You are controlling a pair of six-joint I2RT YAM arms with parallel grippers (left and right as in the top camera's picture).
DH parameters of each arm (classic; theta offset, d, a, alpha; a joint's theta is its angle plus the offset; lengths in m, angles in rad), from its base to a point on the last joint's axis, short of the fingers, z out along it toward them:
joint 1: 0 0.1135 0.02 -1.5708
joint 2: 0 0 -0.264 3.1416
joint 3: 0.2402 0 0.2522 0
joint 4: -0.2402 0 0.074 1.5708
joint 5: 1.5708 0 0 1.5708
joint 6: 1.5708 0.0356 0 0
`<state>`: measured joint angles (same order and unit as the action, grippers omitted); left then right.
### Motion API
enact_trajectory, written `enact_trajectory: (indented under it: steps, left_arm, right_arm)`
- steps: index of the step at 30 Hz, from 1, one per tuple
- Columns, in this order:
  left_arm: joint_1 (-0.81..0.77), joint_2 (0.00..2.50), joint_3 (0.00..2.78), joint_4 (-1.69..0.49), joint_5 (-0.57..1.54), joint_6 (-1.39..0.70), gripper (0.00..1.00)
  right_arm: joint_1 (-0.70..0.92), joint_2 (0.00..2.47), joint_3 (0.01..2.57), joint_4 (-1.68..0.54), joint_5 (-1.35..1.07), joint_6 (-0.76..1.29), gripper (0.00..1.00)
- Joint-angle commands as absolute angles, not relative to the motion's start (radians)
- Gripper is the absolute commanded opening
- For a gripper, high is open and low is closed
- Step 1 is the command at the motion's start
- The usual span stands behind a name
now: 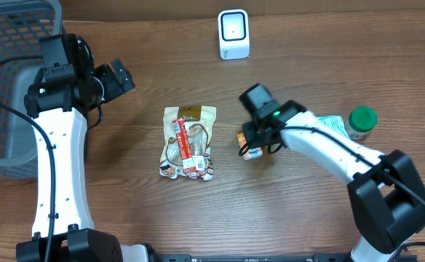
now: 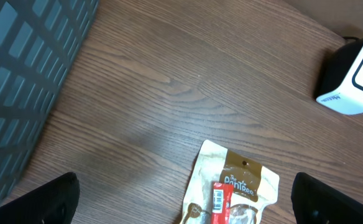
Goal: Scan the item barcode
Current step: 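Lift the orange pack and carry it up toward the scanner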
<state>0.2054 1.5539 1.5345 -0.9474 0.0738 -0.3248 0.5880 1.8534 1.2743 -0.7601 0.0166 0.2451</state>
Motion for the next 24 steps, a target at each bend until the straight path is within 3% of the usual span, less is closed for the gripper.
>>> enact_trajectory:
  steps: [1, 24]
  left_arm:
    - [0.209, 1.531, 1.546, -0.945, 0.07, -0.31, 1.0]
    - [0.209, 1.531, 1.546, -0.945, 0.07, -0.31, 1.0]
  right_arm:
    - [0.527, 1.826, 1.274, -0.753, -0.169, 0.172, 0.4]
    - [0.505, 1.848, 1.148, -0.615, -0.249, 0.156, 0.33]
